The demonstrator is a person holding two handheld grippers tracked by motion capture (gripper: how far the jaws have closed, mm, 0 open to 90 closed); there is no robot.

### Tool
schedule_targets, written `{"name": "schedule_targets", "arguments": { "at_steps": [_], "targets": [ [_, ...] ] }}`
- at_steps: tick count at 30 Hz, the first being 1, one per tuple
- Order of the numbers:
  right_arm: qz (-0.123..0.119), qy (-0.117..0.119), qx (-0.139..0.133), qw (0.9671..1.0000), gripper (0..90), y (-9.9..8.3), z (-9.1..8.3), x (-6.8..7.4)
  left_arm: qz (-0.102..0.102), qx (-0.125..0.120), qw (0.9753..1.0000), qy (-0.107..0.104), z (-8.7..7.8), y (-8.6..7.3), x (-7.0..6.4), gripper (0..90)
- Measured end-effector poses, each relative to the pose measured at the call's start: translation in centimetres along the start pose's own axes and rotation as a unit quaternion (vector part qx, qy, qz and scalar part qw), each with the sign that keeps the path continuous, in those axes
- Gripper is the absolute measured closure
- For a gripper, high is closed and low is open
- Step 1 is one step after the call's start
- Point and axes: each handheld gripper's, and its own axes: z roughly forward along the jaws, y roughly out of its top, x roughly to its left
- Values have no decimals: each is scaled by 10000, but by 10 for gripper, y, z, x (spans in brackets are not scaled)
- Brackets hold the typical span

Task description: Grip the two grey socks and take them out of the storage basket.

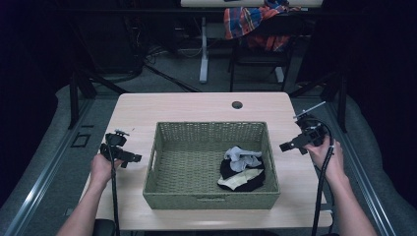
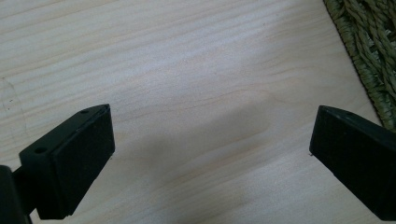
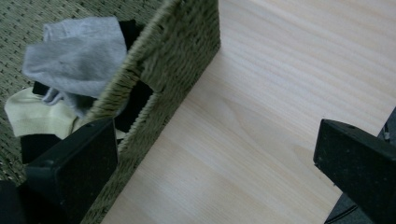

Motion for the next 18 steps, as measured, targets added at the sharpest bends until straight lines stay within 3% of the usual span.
{"name": "schedule_targets", "arguments": {
  "at_steps": [6,8,9,18],
  "targets": [
    [-6,11,-198,9998,0,6,-12,15,-26,6,10000,20,-2,-2,-1,1],
    [-71,20,-216,9997,0,11,-16,25,-53,-22,10000,28,-3,-2,-1,1],
    [-228,-9,-187,9996,0,16,-20,32,-62,-16,10000,19,-4,-3,0,1],
    [-511,130,-260,9983,0,43,-27,60,-82,-8,10000,-5,-2,-3,1,1]
  ]
}}
